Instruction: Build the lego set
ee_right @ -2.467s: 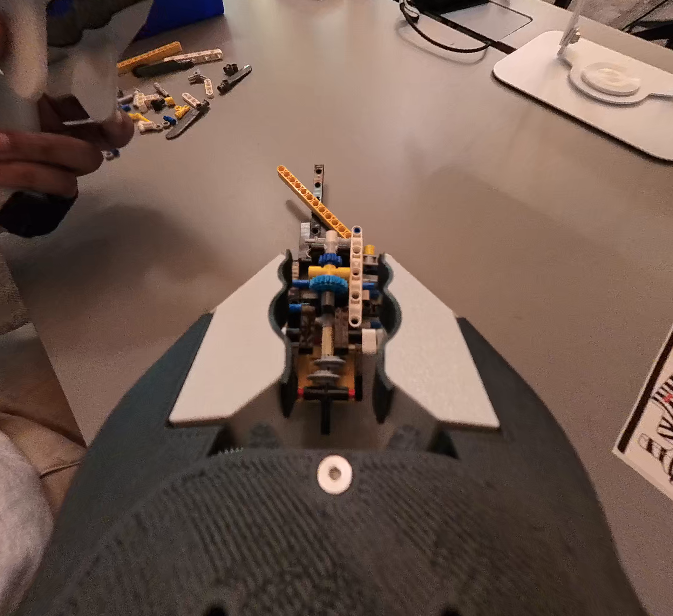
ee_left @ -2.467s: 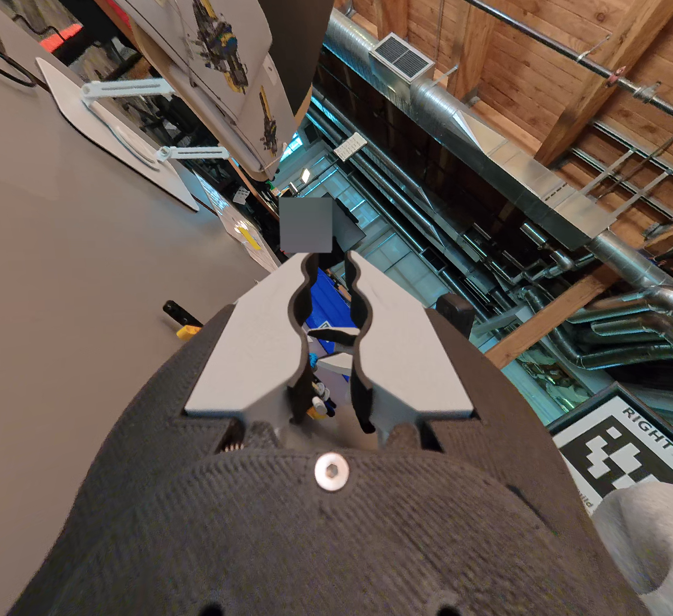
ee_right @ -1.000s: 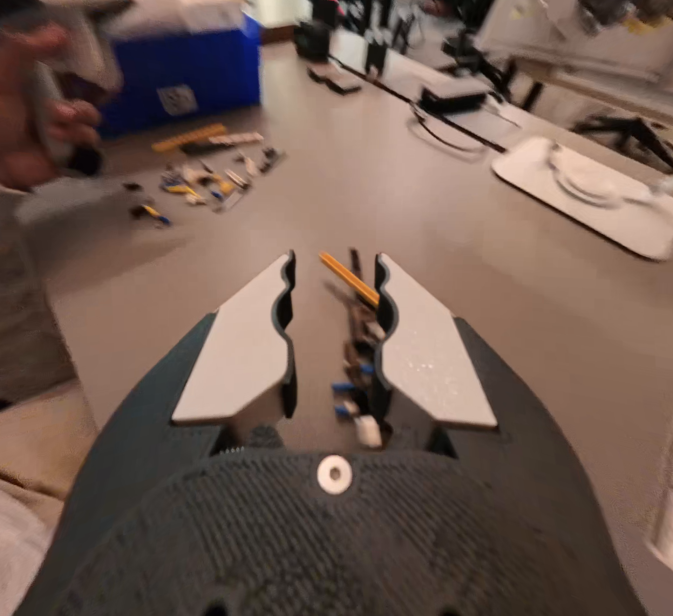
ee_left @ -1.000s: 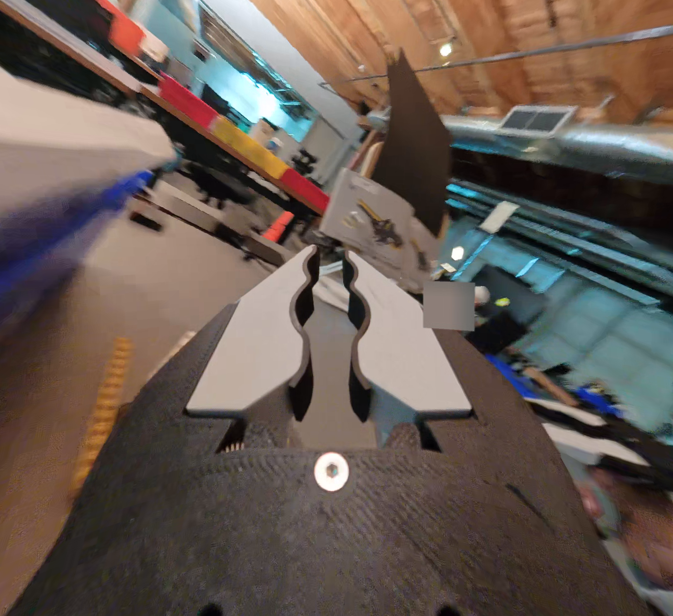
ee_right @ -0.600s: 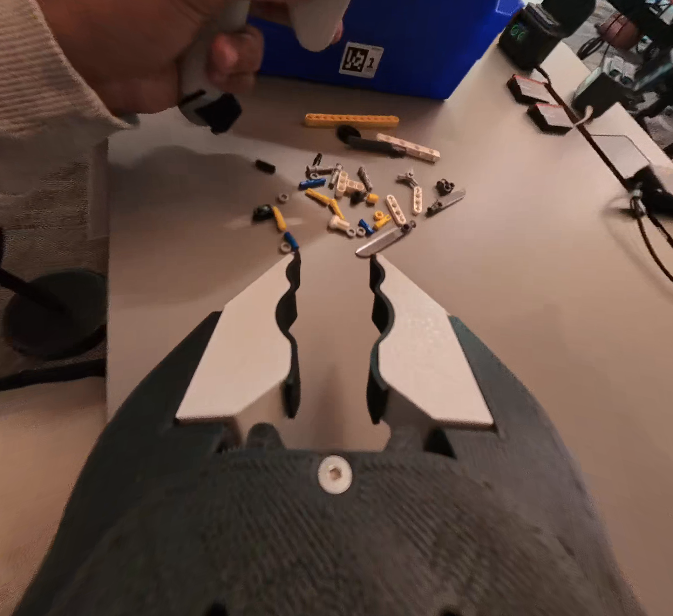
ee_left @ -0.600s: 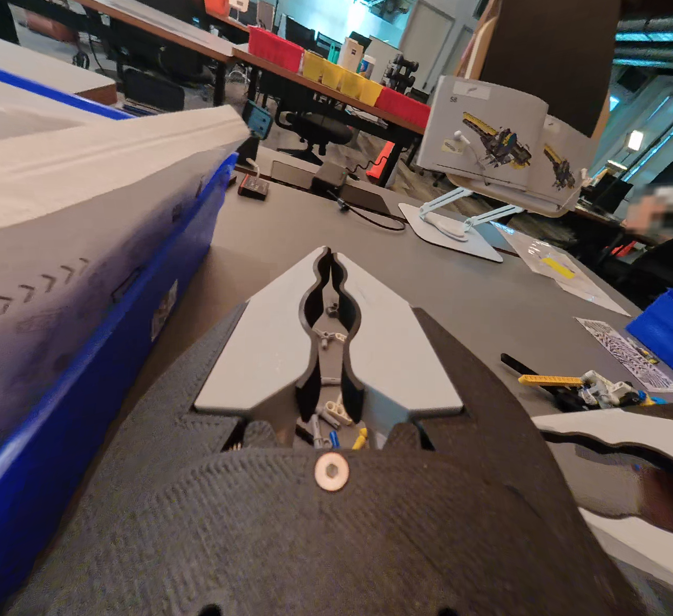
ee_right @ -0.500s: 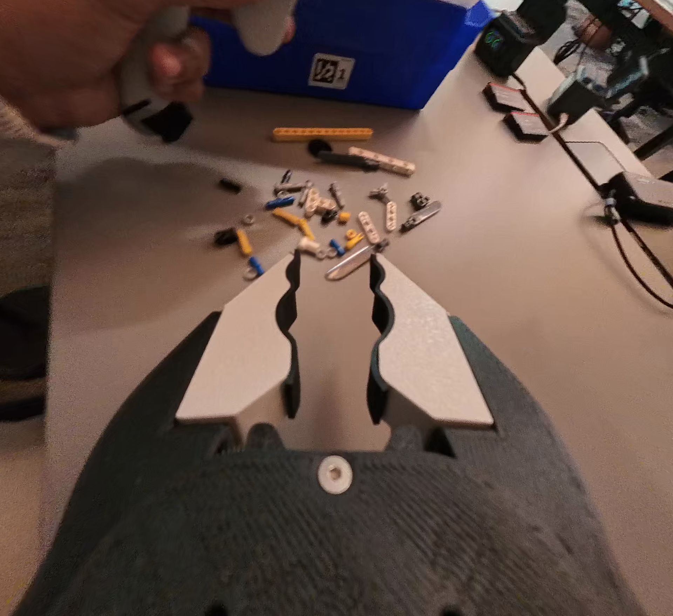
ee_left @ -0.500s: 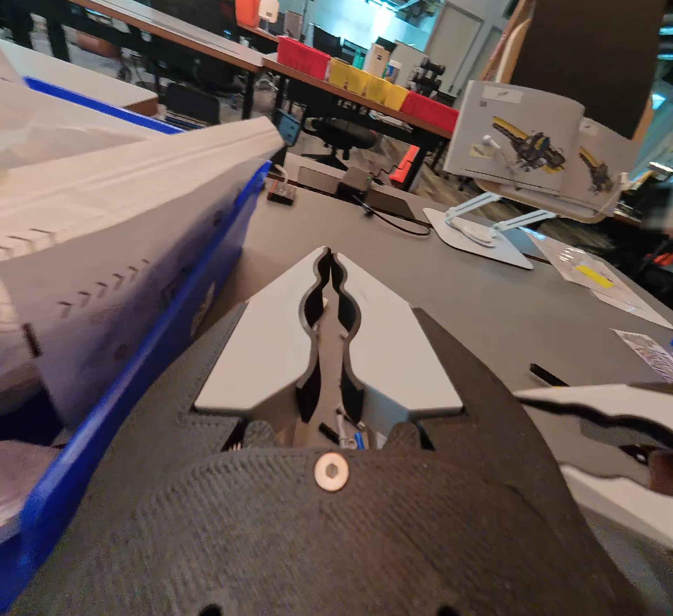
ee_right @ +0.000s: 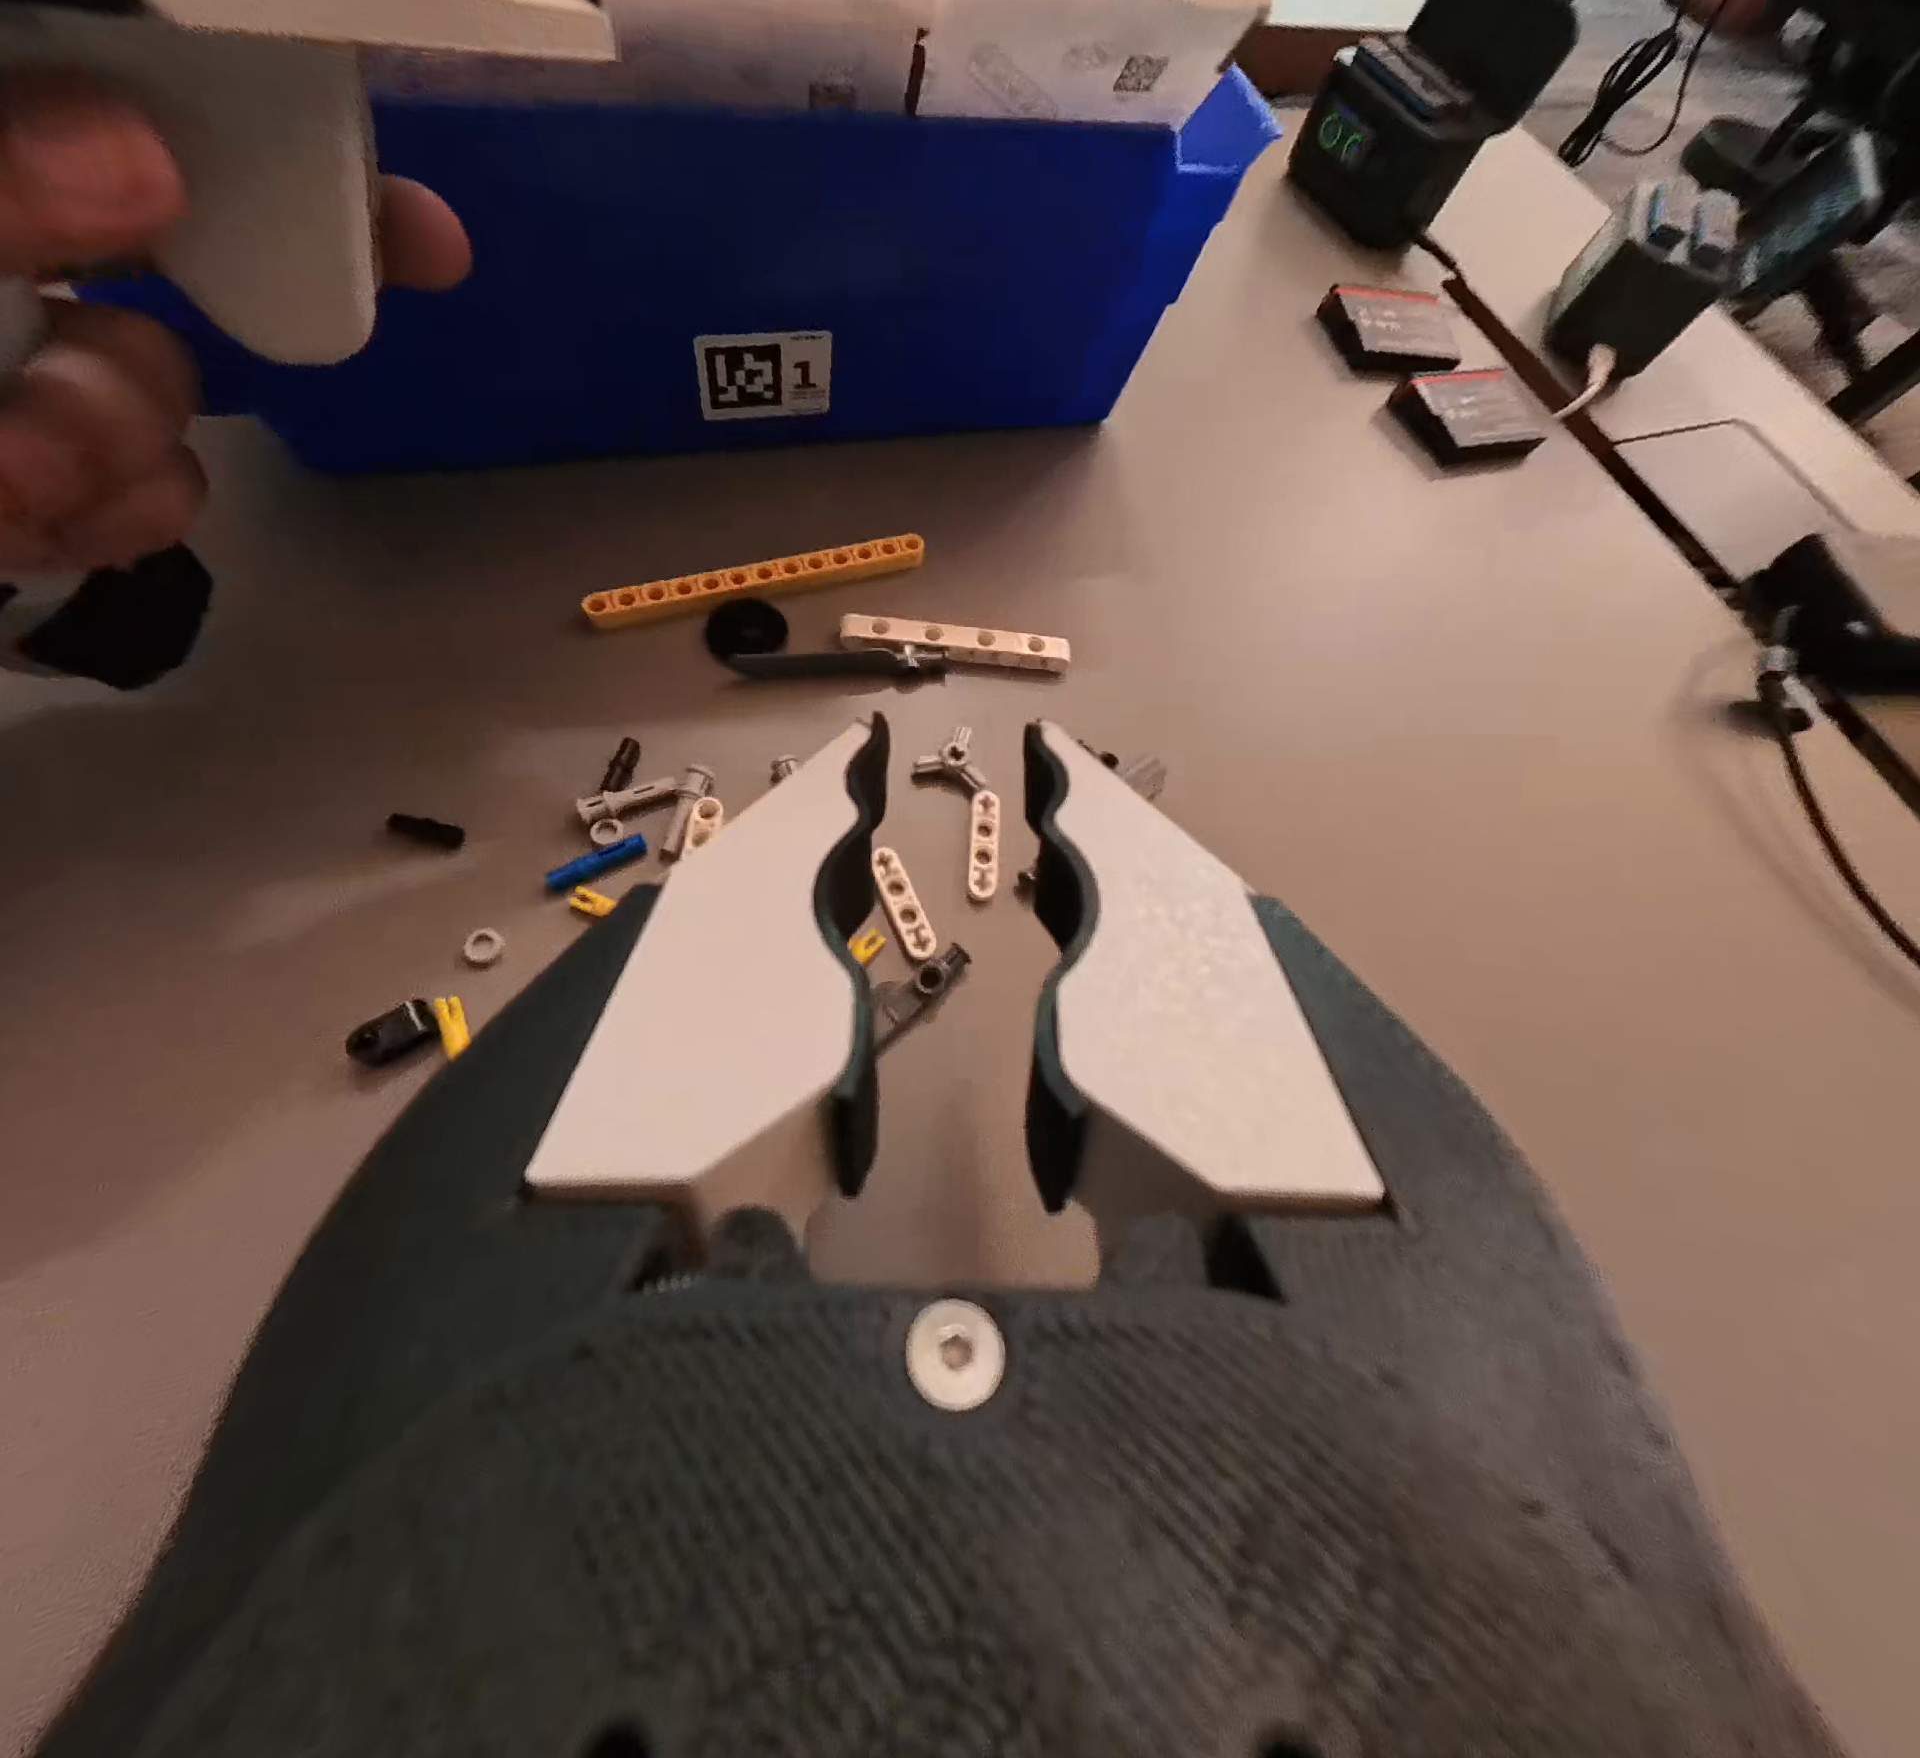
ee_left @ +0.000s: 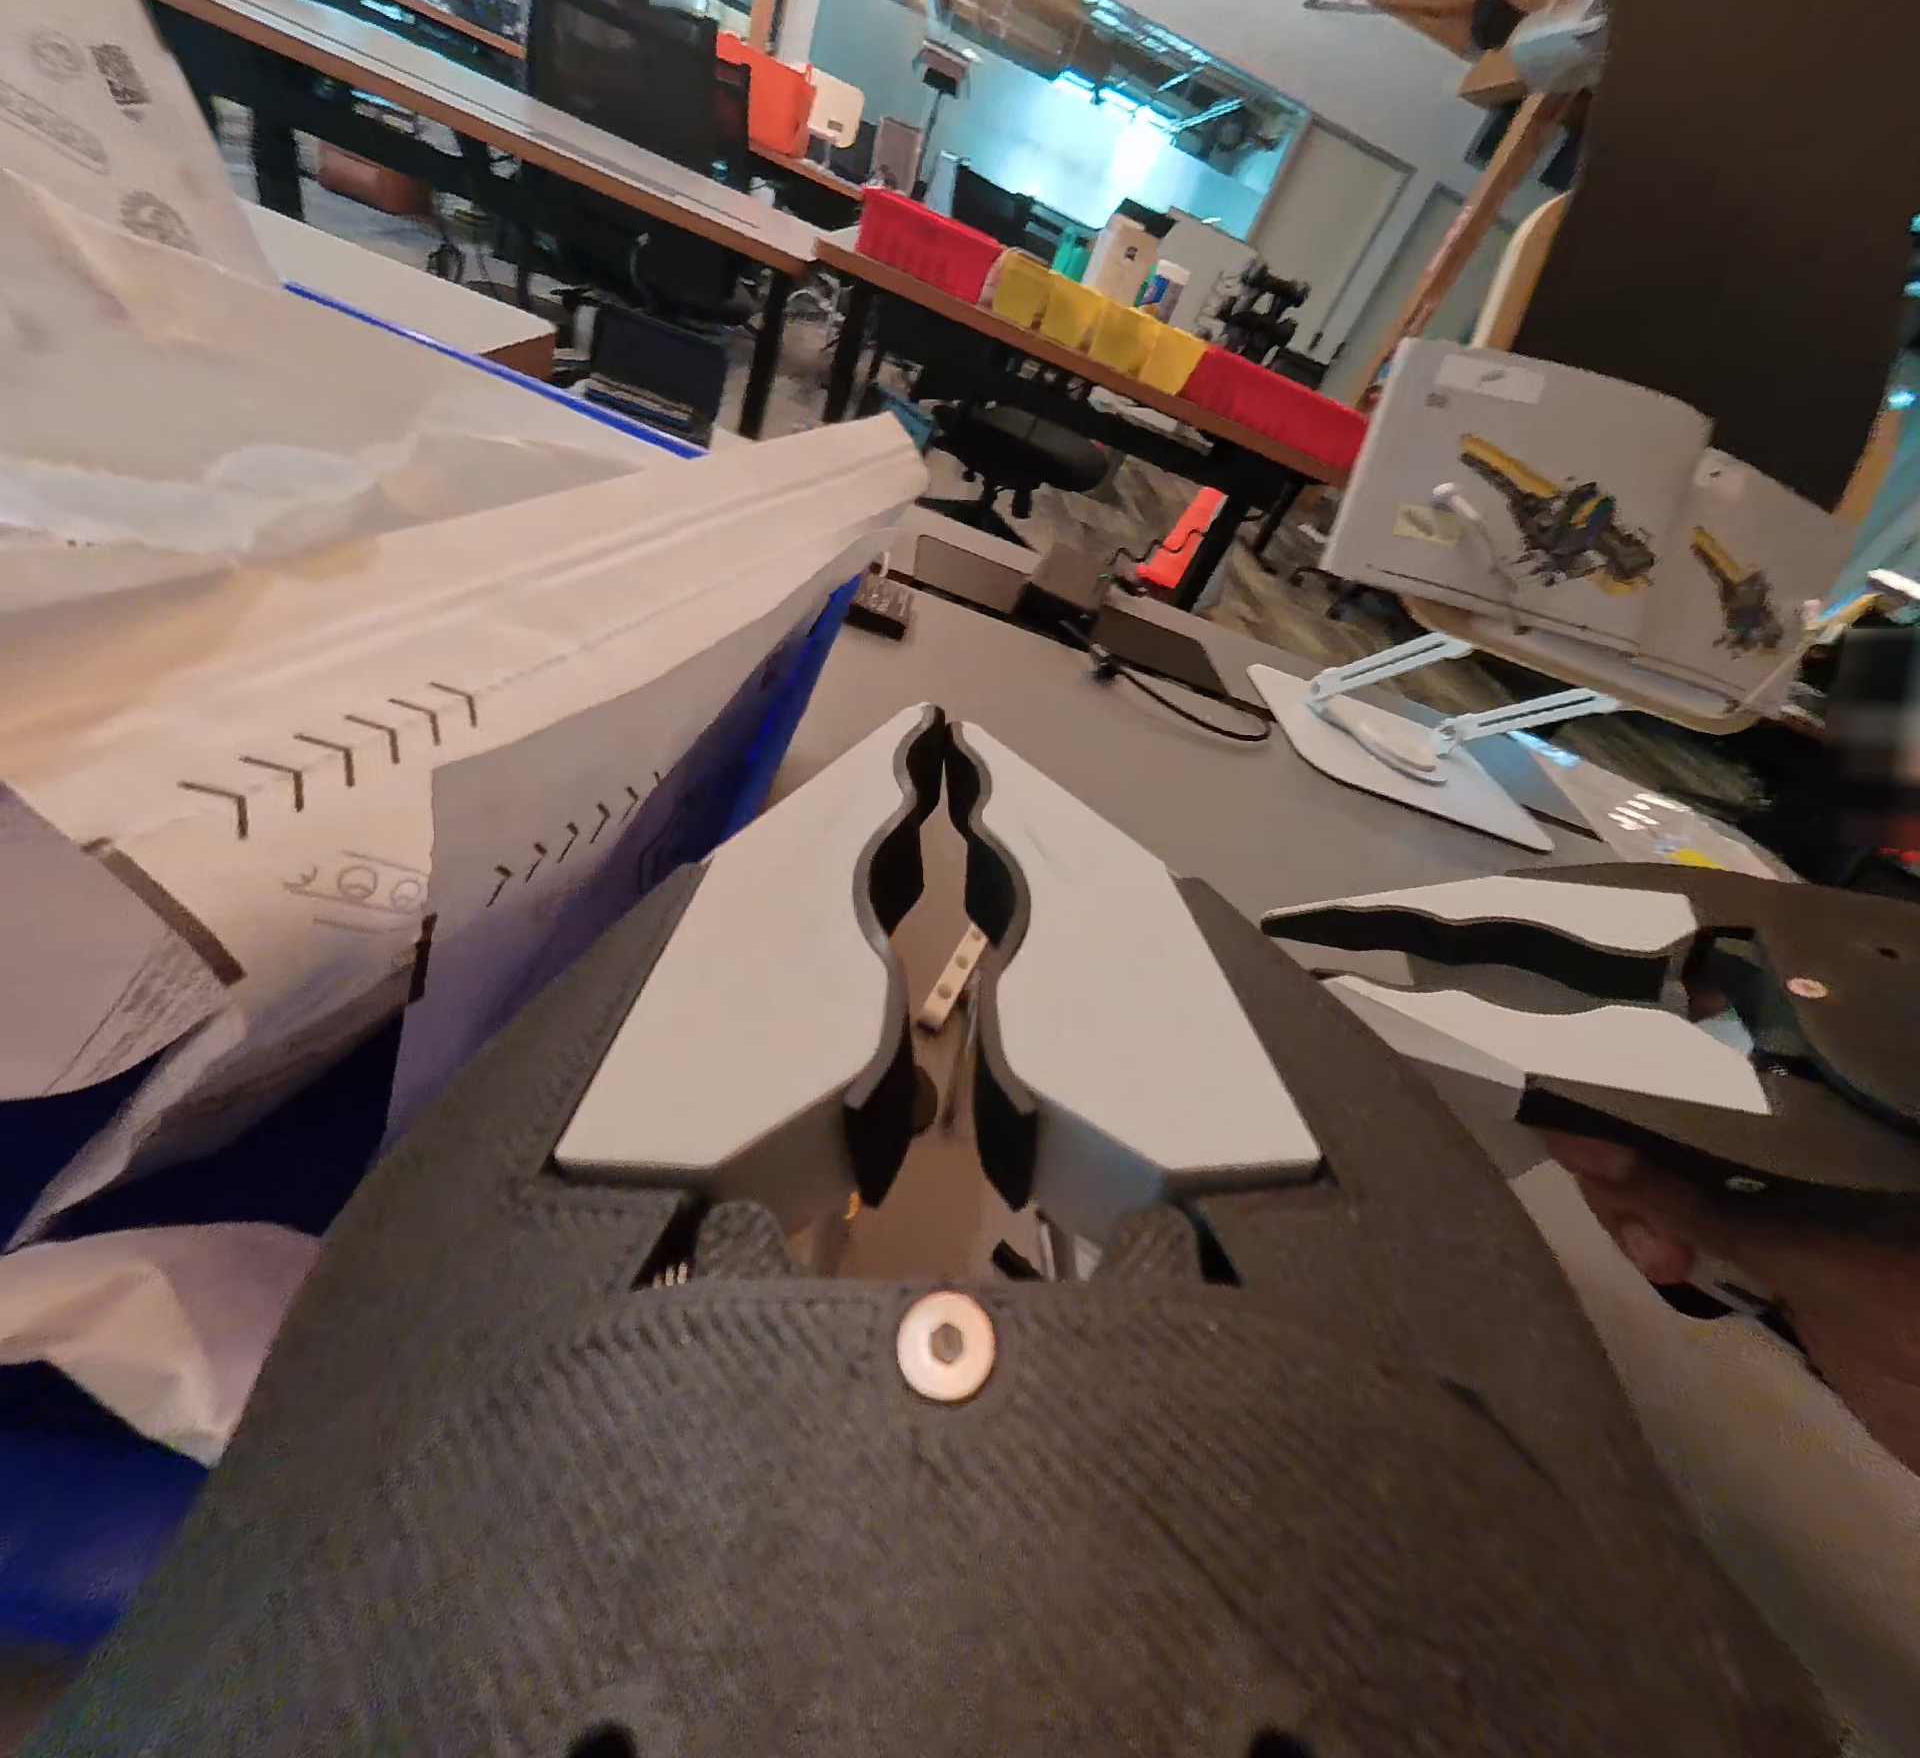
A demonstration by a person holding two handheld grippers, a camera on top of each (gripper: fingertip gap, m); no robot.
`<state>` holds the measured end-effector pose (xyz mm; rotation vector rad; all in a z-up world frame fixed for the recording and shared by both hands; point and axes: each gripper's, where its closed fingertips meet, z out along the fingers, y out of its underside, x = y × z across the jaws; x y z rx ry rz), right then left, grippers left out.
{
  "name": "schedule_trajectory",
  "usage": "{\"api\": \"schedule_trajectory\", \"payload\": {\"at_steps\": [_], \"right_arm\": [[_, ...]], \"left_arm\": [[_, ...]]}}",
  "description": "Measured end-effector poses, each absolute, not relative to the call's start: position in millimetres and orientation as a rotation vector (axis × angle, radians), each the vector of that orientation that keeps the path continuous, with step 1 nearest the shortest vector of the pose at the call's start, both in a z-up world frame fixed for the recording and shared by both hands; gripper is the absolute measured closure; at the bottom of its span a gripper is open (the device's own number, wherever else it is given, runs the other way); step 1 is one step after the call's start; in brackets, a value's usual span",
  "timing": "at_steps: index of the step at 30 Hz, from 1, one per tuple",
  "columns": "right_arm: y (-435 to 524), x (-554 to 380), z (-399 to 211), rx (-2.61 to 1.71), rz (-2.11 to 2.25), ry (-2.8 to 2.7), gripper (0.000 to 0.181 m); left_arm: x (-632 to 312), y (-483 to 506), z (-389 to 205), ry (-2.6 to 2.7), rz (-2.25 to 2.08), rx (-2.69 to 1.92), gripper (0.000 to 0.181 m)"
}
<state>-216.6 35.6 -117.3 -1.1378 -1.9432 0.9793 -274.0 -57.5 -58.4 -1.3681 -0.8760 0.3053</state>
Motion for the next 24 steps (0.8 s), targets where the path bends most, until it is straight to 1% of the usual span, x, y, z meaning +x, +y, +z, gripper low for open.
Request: {"api": "schedule_trajectory", "payload": {"at_steps": [1,3,5,7,9,14,17,20,24], "right_arm": [[37.4,-212.7,-115.6,-1.126,0.977,-1.932,0.157],[44.5,-200.5,-110.8,-1.125,0.991,-1.899,0.159],[60.6,-183.4,-106.9,-1.153,0.969,-1.839,0.167],[62.8,-159.0,-105.0,-1.138,0.997,-1.823,0.169],[59.7,-132.3,-106.7,-1.113,1.001,-1.813,0.181],[41.9,-89.6,-118.4,-0.93,0.892,-1.82,0.181],[36.4,-84.6,-122.0,-0.863,0.877,-1.72,0.181],[24.6,-83.3,-125.0,-0.782,0.864,-1.738,0.18],[31.4,-86.7,-122.3,-0.841,0.888,-1.704,0.181]], "left_arm": [[-272.8,-57.2,-57.0,-0.864,0.279,-1.359,0.181],[-270.7,-56.6,-55.2,-0.844,0.249,-1.35,0.181],[-271.5,-57.0,-55.9,-0.844,0.271,-1.36,0.181],[-270.9,-54.4,-58.5,-0.831,0.306,-1.391,0.181],[-268.3,-49.5,-59.9,-0.815,0.311,-1.406,0.181],[-260.9,-34.7,-68.9,-0.793,0.313,-1.465,0.181],[-255.1,-24.3,-75.2,-0.772,0.323,-1.509,0.181],[-249.2,-15.6,-80.8,-0.745,0.335,-1.549,0.181],[-245.5,-12.3,-82.5,-0.724,0.362,-1.569,0.181]]}}
